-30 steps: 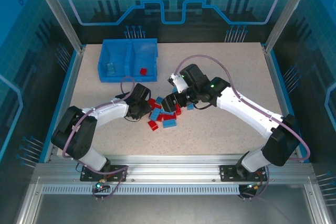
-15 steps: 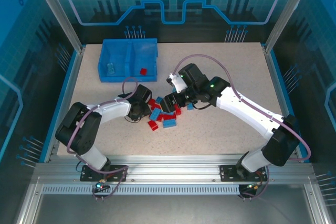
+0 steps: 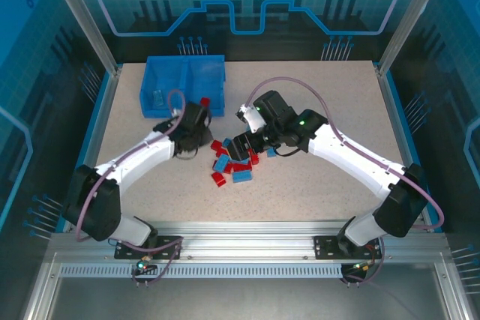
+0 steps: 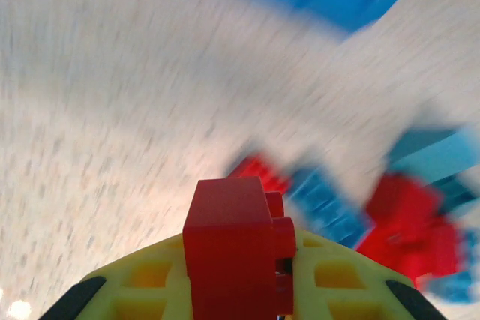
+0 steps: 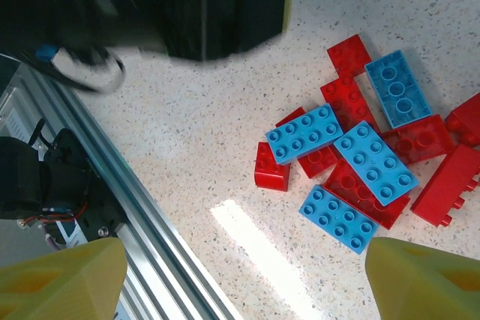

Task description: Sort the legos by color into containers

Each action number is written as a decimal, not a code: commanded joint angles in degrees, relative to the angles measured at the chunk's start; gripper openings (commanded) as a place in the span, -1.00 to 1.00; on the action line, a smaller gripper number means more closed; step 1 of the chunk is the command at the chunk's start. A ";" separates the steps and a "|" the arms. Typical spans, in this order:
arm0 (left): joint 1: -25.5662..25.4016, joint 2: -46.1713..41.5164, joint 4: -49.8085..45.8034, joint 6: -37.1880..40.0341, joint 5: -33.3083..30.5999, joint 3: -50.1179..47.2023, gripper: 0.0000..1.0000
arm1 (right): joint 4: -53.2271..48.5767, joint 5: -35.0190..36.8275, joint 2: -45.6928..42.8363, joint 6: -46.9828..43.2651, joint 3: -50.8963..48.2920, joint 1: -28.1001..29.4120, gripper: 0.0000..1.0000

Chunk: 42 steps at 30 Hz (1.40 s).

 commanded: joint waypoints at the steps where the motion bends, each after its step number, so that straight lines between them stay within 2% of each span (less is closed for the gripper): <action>1: 4.25 4.39 -0.11 7.57 -4.31 9.71 -0.74 | 0.57 1.08 -1.97 1.32 0.04 0.82 0.69; 7: 11.81 23.03 -0.15 10.63 0.96 30.44 -0.76 | 0.03 1.44 -3.91 2.20 -1.36 0.91 0.69; 13: 13.59 39.63 -4.62 11.89 5.95 50.66 -0.61 | -1.47 3.05 -7.06 2.62 -2.19 1.02 0.69; 17: 13.59 45.43 -7.38 10.48 7.80 57.30 -0.54 | -2.19 4.39 -8.98 2.92 -2.70 1.02 0.69; 22: 13.59 47.33 -9.44 9.36 9.59 59.73 -0.19 | -2.54 5.43 -11.39 3.29 -3.76 1.03 0.70; 29: 13.51 39.18 -8.51 8.91 12.23 54.36 -0.13 | -2.47 6.04 -12.02 3.24 -3.50 1.06 0.71; 33: 11.86 26.79 -6.84 8.22 15.06 42.67 -0.16 | -1.62 6.68 -11.53 2.86 -4.13 1.00 0.71; 37: 5.58 9.83 -1.28 12.04 12.75 22.91 -0.17 | -1.18 8.22 -10.85 0.91 -5.09 0.82 0.71; 39: 1.21 3.43 0.23 16.78 12.09 14.67 -0.17 | -0.87 9.27 -10.67 0.51 -5.75 0.78 0.71; 42: -6.07 -3.62 -0.93 23.14 7.27 5.26 -0.21 | 0.94 12.04 -11.46 0.88 -7.63 -0.08 0.73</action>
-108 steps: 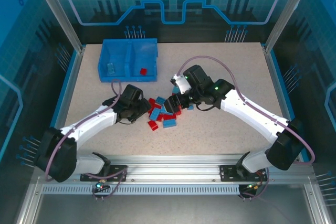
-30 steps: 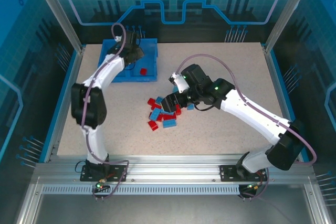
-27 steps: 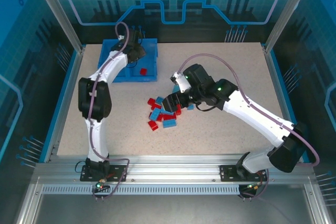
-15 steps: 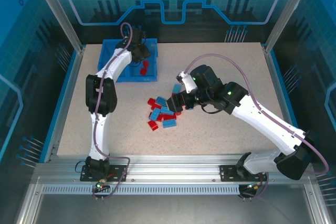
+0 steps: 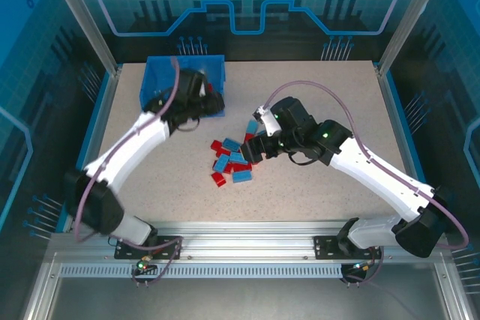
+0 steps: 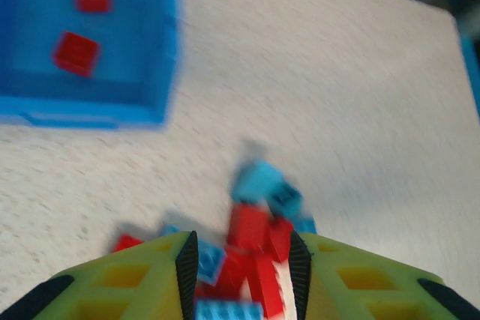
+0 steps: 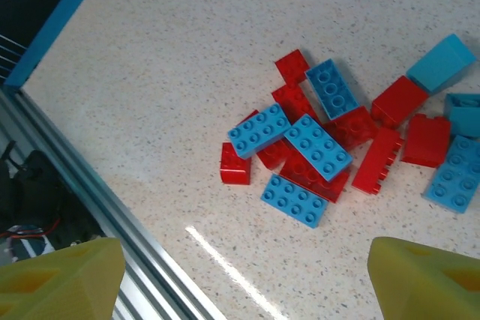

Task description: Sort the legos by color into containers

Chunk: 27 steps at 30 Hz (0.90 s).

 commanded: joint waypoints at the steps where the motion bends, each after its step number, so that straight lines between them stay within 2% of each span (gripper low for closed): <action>1: -5.96 -4.07 -0.78 9.38 -4.13 -9.74 -0.21 | 2.40 3.10 -0.75 -0.35 -2.12 -0.99 0.76; 4: -10.32 -6.21 -1.34 14.92 -1.13 -16.94 0.02 | 3.38 1.87 -0.95 0.00 -2.87 -3.32 0.78; 6: -12.12 -5.38 -2.12 15.12 -3.28 -19.62 0.04 | 3.07 1.51 -0.60 -0.08 -2.79 -4.35 0.79; 8: -12.53 -4.41 -1.72 14.21 -4.93 -21.68 0.07 | 2.94 1.48 -0.43 -0.12 -2.94 -4.97 0.79; 11: -12.50 -3.09 0.19 14.74 -4.16 -23.30 0.19 | 2.79 1.23 -0.11 0.42 -3.44 -5.34 0.78; 15: -12.55 1.48 -0.57 15.90 -8.20 -21.45 0.24 | 2.60 0.54 0.20 1.05 -3.98 -5.44 0.79; 17: -12.43 3.88 -0.03 16.35 -9.79 -20.64 0.20 | 2.50 0.52 0.23 1.23 -4.11 -5.42 0.78; 21: -12.08 9.44 1.05 16.16 -7.26 -18.04 -0.02 | 1.97 0.93 -0.05 1.23 -3.89 -5.41 0.78; 27: -11.94 13.47 2.14 14.43 -7.40 -16.18 -0.37 | 1.65 0.79 -0.58 1.53 -4.01 -5.53 0.79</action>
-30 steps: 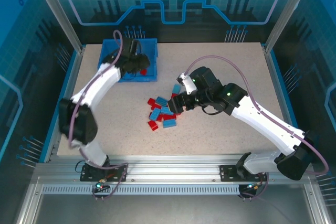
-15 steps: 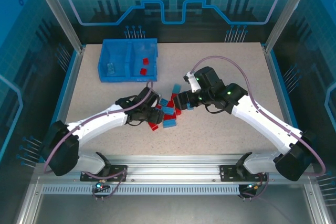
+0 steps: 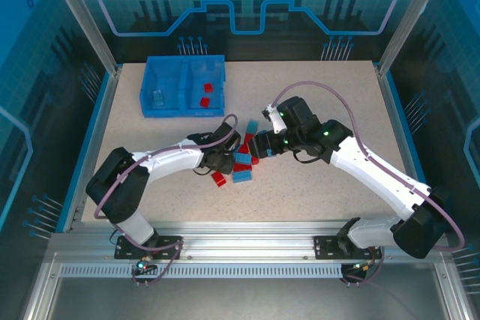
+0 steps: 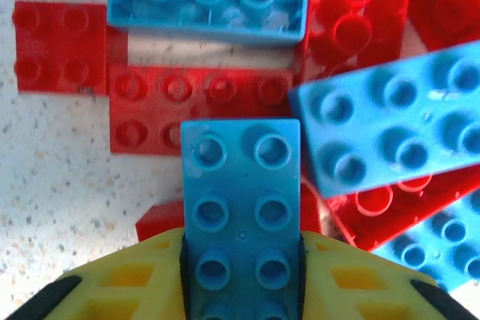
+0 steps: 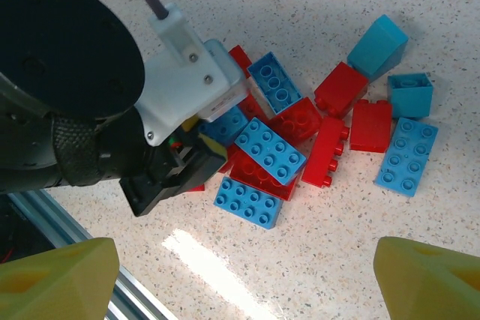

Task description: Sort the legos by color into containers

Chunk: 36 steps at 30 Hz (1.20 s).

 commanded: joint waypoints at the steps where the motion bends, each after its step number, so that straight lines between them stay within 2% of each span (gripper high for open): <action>1: 0.27 1.16 0.69 -0.73 -0.38 1.11 -0.38 | -0.39 -0.06 -0.74 0.96 -0.39 -0.61 0.79; 5: 0.23 -1.12 0.36 -1.78 -1.53 0.37 -0.44 | -0.19 -0.16 -0.88 1.18 -0.59 -0.64 0.79; 11: 1.30 -12.12 -1.30 -2.59 -6.20 1.14 -0.48 | 0.25 -0.73 -0.42 1.11 0.36 -0.68 0.79; 14: 6.21 -16.23 -0.67 -2.18 -8.11 2.71 -0.47 | 0.37 -1.11 -0.01 1.17 1.03 -0.65 0.79; 18: 18.12 -15.78 2.19 -2.06 -8.08 7.03 -0.51 | 0.87 -1.90 0.19 1.41 1.34 -0.66 0.79; 21: 27.25 -11.27 5.10 -5.05 -6.81 12.05 -0.51 | 0.60 -2.51 -0.11 1.75 1.69 -0.64 0.79; 23: 31.38 -6.23 5.72 -7.76 -6.24 16.83 -0.52 | 0.20 -2.45 -0.69 1.97 1.77 -0.55 0.79; 27: 36.61 8.03 -0.79 -10.66 -10.89 31.96 -0.58 | -1.12 -1.46 -3.08 2.39 1.38 -0.46 0.78; 30: 39.58 17.38 -5.02 -12.30 -9.95 42.09 -0.57 | -1.36 -1.38 -5.35 2.89 0.35 -0.37 0.79; 33: 41.07 23.58 -7.19 -13.22 -6.82 47.55 -0.45 | -2.21 -1.03 -7.16 3.11 0.00 -0.37 0.79; 36: 41.18 26.94 -7.71 -13.18 -4.09 50.19 -0.19 | -3.36 -0.45 -8.37 2.92 0.59 -0.38 0.79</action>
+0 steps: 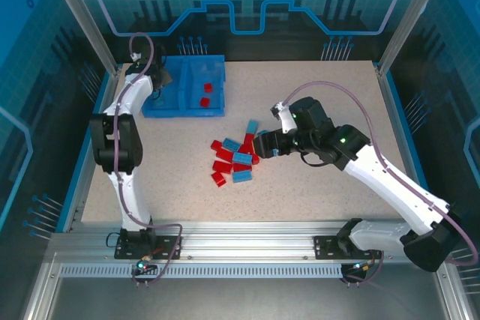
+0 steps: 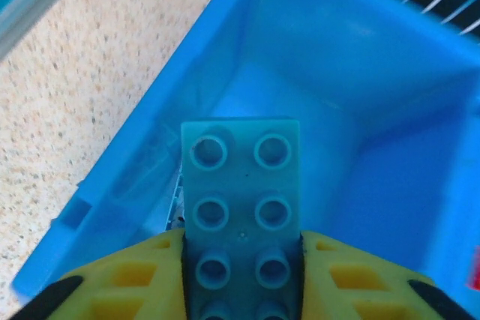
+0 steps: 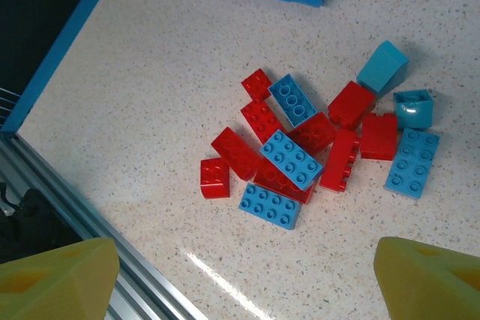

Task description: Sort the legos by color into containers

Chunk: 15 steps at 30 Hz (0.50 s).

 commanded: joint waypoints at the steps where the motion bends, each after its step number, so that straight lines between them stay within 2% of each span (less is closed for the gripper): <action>1: 0.03 2.38 -4.67 -2.31 2.86 3.90 -0.14 | -2.28 0.47 -1.63 0.67 0.66 -0.42 0.80; 6: 0.03 0.97 -4.82 -3.15 4.29 3.49 0.11 | -3.28 1.11 -2.35 0.40 1.25 -0.38 0.80; 10: 0.02 -4.56 -4.06 -3.82 6.33 0.55 0.09 | -2.86 1.48 -1.94 -0.21 0.88 -0.43 0.82; 13: -0.40 -13.83 -1.56 -6.17 11.03 -5.97 0.03 | -1.95 1.28 -0.58 -2.96 0.80 -0.34 0.82; 15: -1.76 -23.70 2.91 -7.80 15.09 -13.99 0.02 | -1.61 1.61 0.90 -5.98 0.75 -0.20 0.82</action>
